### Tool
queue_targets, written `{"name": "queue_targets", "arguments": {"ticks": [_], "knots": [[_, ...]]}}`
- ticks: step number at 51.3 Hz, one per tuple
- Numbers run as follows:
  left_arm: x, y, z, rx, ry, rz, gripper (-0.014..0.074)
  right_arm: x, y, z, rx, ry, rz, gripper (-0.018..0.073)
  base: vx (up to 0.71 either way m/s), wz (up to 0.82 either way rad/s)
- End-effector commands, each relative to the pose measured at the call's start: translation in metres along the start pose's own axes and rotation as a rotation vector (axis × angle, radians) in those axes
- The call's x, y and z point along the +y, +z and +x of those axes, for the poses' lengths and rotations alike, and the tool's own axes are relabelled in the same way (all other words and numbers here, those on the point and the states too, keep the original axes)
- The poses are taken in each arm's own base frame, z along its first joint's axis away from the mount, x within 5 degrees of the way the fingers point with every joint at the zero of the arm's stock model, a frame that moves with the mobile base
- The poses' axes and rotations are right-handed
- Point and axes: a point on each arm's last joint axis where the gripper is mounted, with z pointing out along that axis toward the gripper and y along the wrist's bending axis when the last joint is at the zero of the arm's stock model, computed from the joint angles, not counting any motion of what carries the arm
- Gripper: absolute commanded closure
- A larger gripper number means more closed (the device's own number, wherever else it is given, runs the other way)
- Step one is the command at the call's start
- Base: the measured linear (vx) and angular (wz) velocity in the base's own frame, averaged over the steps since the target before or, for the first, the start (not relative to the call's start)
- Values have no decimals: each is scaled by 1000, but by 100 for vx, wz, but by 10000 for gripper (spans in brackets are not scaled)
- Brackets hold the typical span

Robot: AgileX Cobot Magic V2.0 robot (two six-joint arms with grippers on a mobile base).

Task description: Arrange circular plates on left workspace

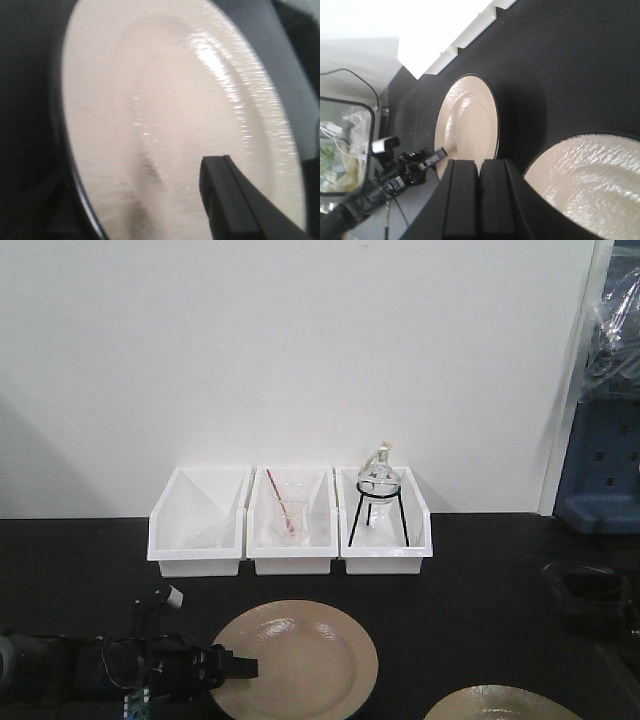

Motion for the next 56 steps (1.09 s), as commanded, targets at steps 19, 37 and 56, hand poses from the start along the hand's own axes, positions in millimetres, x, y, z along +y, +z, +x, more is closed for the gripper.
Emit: {"name": "queue_targets", "arguments": {"ticks": [19,37,56], "knots": [[-16,-71,-50,-64,345,-105,53,2,-11,0,49,-280,130,552,0,0],[-58,-141,-71,-113,346,-14,122,-31,-23,7,178,-277,502,375,0,0],[-86,-154,-64,-65,392,155,256,-51,-30,15,248,-43,698,-10,0,0]]}}
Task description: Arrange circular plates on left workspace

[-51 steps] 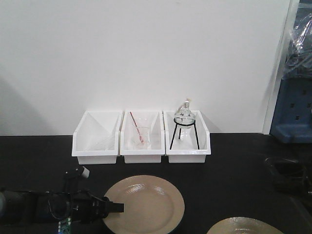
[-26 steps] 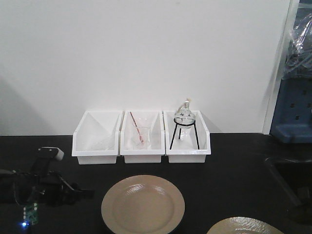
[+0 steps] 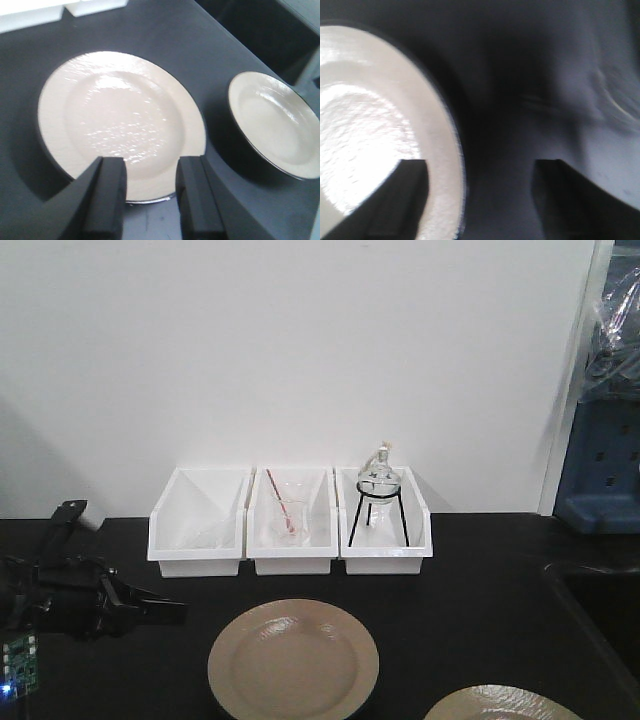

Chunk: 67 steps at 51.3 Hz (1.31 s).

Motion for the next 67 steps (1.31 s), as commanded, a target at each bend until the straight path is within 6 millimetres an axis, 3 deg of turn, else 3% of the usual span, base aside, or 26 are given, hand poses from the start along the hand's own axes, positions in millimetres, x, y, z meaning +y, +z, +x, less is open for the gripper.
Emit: {"name": "queue_targets", "arguments": {"ticks": [1,7,19,28,43,49,58,67], "knots": [[-18,-15,-20,-81,24,47,260,-1,-9,-5,-29,32,13,-9,0,0],[-19,-15,-17,-46,43,60,274,-15,1,-7,12,115,-65,-3,0,0],[-22,-15,-13,-4,41,86,274,-45,5,-14,-54,246,-411,32,0,0],[-22,-15,-13,-4,41,86,274,-42,27,-17,-8,240,-500,38,0,0],[-21,-15,-13,-6,41,79,274,-19,60,-18,97,167,-524,68,0,0],[-21,-15,-13,-6,40,78,274,-10,68,-18,124,152,-529,190,0,0],[-21,-15,-13,-5,39,82,274,-7,66,-20,109,181,-566,573,0,0],[-22,-15,-14,-10,35,86,274,2,52,-23,70,198,-643,571,0,0]]}}
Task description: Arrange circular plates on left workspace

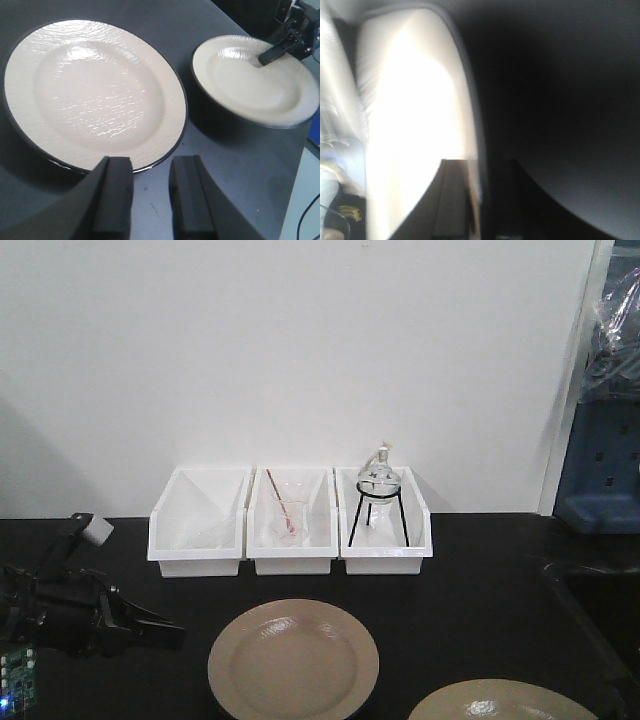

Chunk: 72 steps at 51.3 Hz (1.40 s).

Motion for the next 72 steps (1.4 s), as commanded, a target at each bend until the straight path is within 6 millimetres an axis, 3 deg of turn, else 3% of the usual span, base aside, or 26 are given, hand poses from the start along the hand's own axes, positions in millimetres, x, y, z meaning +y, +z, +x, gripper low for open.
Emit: {"name": "queue_targets", "arguments": {"ticks": [1,13,19,29,40,53,64,72], "knots": [[-16,-15,-21,-97,13,19,274,31,-20,0,-72,-54,-81,571,0,0],[-16,-15,-21,-98,-7,20,274,81,-50,-2,-263,-115,-219,565,0,0],[-16,-15,-21,-98,-8,19,274,113,-50,-1,-319,-166,-277,565,0,0],[-16,-15,-21,-99,-8,18,274,171,-1,-3,-316,-240,-276,565,0,0],[-16,-15,-21,-98,-8,18,286,210,67,-3,-292,-279,-242,565,0,0],[-16,-15,-21,-98,-8,18,328,216,126,-4,-235,-325,-193,565,0,0],[-16,-15,-20,-97,-7,17,335,204,144,-8,-231,-335,-154,555,0,0],[-16,-15,-20,-97,-7,17,335,200,147,-9,-233,-405,-138,473,0,0]]}}
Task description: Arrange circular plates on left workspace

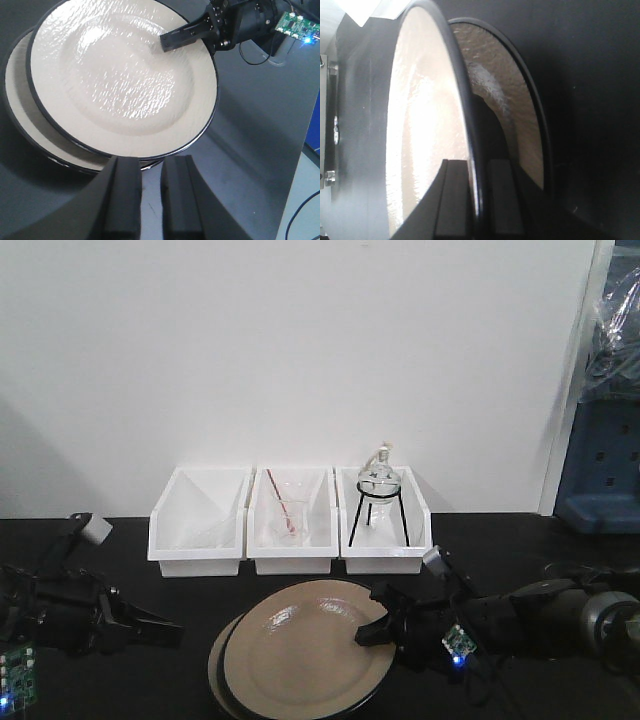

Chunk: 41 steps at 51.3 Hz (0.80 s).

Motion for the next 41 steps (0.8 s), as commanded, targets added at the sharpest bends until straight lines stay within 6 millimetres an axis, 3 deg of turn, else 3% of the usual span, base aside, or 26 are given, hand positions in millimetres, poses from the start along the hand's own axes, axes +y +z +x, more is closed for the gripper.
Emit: {"name": "queue_targets", "arguments": {"ticks": [1,13,19,32,41], "knots": [[-17,-14,-20,-95,19,19,335,33,-20,-14,-70,-91,-92,451,0,0],[-17,-14,-20,-95,19,20,335,33,-19,-13,-69,-296,-88,102,0,0],[-17,-14,-20,-95,19,20,335,33,-21,-14,-81,-433,-82,3,0,0],[-17,-14,-20,-95,19,19,335,38,-35,-21,-137,-726,40,16,0,0],[-15,-14,-19,-87,24,-1,374,53,-63,-34,-251,-843,203,109,0,0]]}}
